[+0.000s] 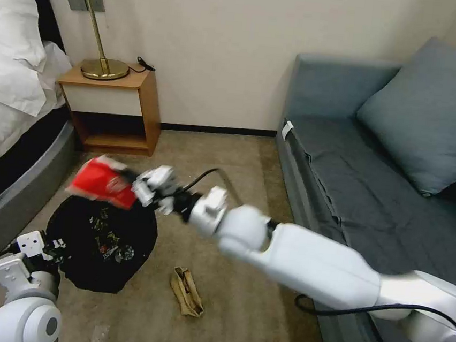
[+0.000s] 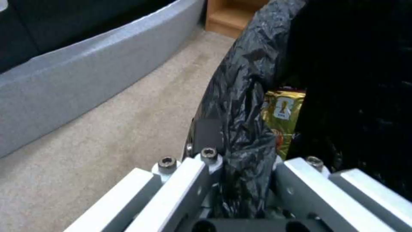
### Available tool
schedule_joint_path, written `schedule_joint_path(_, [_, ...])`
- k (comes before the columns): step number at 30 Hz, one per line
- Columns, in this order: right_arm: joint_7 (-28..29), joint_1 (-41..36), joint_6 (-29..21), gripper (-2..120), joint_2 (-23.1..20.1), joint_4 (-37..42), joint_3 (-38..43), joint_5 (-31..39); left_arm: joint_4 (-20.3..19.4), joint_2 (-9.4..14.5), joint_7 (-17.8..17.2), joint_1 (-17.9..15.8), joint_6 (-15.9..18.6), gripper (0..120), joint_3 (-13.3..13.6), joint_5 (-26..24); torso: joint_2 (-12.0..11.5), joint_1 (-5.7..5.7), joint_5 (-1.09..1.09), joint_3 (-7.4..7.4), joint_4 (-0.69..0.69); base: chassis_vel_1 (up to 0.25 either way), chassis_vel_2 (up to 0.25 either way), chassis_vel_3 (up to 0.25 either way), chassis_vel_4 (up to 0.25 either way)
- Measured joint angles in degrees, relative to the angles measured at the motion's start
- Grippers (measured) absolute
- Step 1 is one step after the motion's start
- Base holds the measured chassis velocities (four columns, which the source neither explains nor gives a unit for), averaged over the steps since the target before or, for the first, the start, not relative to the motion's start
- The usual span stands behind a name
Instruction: Pick up the trash bin, then pick up the garbage on the floor and place it into the trash bin.
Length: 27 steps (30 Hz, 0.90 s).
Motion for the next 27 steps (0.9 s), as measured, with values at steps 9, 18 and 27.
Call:
schedule_joint_path(9, [3.67, -1.69, 1.37, 1, 5.43, -10.83, -7.71, -6.52, -0.77, -0.59, -0.11, 0.06, 0.24, 2, 0.73, 0.59, 0.0, 0.0, 0.01, 0.01, -0.01, 0.0, 0.0, 0.0, 0.0])
schedule_joint_path(18, [3.91, -1.34, 1.23, 30, 5.0, -12.21, -7.01, -7.82, -0.89, -0.86, -0.12, 0.22, 0.25, 2, 0.91, 0.85, 0.0, 0.0, 0.01, 0.0, -0.01, 0.0, 0.0, 0.0, 0.0])
schedule_joint_path(27, [5.8, -0.95, -0.04, 65, 3.43, -7.88, 0.77, -7.72, -0.74, -0.87, -0.13, 0.05, 0.25, 2, 0.93, 0.93, 0.0, 0.0, 0.02, 0.01, 0.0, 0.0, 0.0, 0.0, 0.0])
